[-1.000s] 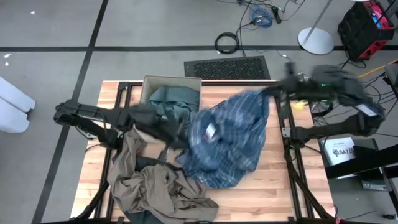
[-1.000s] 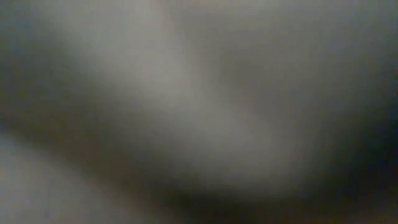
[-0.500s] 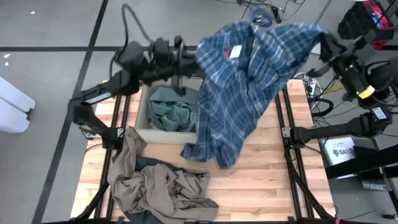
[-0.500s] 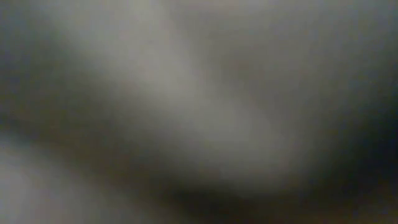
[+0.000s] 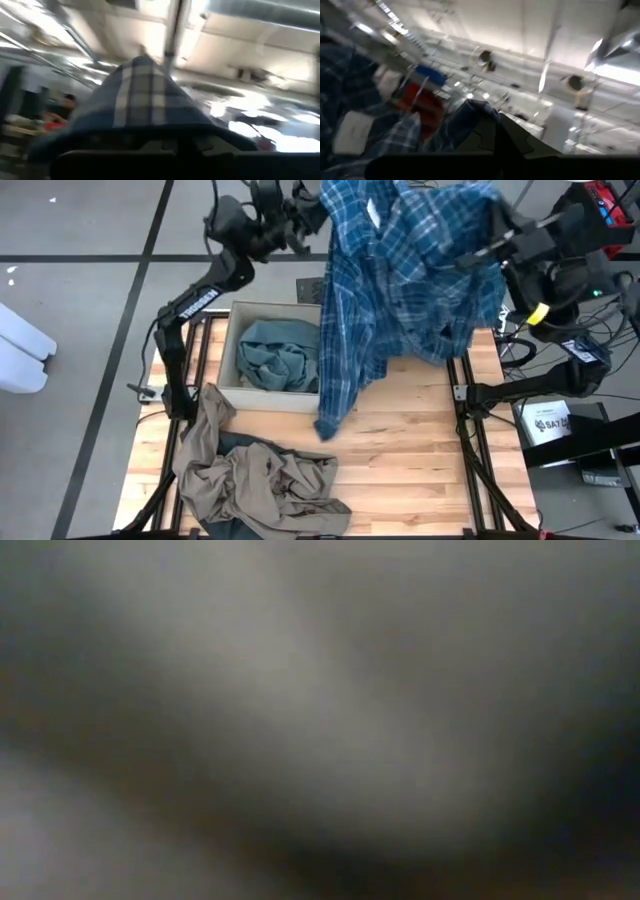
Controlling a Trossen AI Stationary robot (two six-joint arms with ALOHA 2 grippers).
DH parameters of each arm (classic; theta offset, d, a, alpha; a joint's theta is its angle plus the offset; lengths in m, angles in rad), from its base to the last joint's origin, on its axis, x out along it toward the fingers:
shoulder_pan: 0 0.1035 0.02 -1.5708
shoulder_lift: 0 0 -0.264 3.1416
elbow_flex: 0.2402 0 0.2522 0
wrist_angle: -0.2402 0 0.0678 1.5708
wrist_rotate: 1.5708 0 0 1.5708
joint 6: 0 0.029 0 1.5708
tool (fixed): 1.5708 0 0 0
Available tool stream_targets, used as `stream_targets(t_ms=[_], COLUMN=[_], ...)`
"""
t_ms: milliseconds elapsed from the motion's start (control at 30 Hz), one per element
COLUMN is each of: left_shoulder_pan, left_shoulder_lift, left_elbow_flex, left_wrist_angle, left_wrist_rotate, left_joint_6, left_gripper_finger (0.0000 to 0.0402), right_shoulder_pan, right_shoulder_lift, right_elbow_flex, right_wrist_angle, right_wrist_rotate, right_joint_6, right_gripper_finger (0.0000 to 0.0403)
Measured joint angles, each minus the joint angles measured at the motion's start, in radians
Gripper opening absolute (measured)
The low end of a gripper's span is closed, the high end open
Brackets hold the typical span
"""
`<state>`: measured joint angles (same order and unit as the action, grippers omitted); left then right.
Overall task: Sort clothes
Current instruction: Put the blue long sleeve into the white laundry bin
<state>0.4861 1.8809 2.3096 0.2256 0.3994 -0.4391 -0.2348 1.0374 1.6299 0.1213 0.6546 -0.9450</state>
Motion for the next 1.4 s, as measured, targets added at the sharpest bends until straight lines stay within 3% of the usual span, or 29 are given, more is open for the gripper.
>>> stream_targets(t_ms=[133,300,500,667,867,1067,1233,1400], left_shoulder_pan=[-0.066,-0.167,-0.305,-0.413,-0.536,-0.623,-0.631,-0.628], left_shoulder_lift=[-0.010,-0.031,-0.034,-0.042,-0.080,-0.120,-0.133,-0.123], left_elbow_flex=[0.000,0.000,0.000,0.000,0.000,0.002,0.002,0.001], left_wrist_angle=[-0.032,-0.170,-0.398,-0.479,-0.480,-0.482,-0.478,-0.551], left_wrist_rotate=[0.111,0.175,0.196,0.171,0.143,0.059,0.028,-0.014], left_joint_6=[0.011,0.115,0.300,0.378,0.453,0.551,0.568,0.591], left_gripper_finger=[0.0003,0.0002,0.0002,0.0002,0.0002,0.0002,0.0002,0.0002], right_shoulder_pan=[0.000,0.002,0.036,0.136,0.288,0.422,0.463,0.464], right_shoulder_lift=[-0.016,-0.071,-0.130,-0.155,-0.142,-0.110,-0.077,-0.027], right_elbow_flex=[0.044,0.048,0.048,0.048,0.048,0.048,0.048,0.049], right_wrist_angle=[-0.334,-0.713,-0.971,-0.979,-0.819,-0.675,-0.558,-0.663], right_wrist_rotate=[0.002,-0.024,-0.224,-0.398,-0.600,-0.608,-0.599,-0.504], right_joint_6=[0.267,0.609,0.920,1.067,1.124,1.130,1.081,1.099], right_gripper_finger=[0.0000,0.0000,0.0000,0.0000,0.0000,0.0000,0.0000,0.0000])
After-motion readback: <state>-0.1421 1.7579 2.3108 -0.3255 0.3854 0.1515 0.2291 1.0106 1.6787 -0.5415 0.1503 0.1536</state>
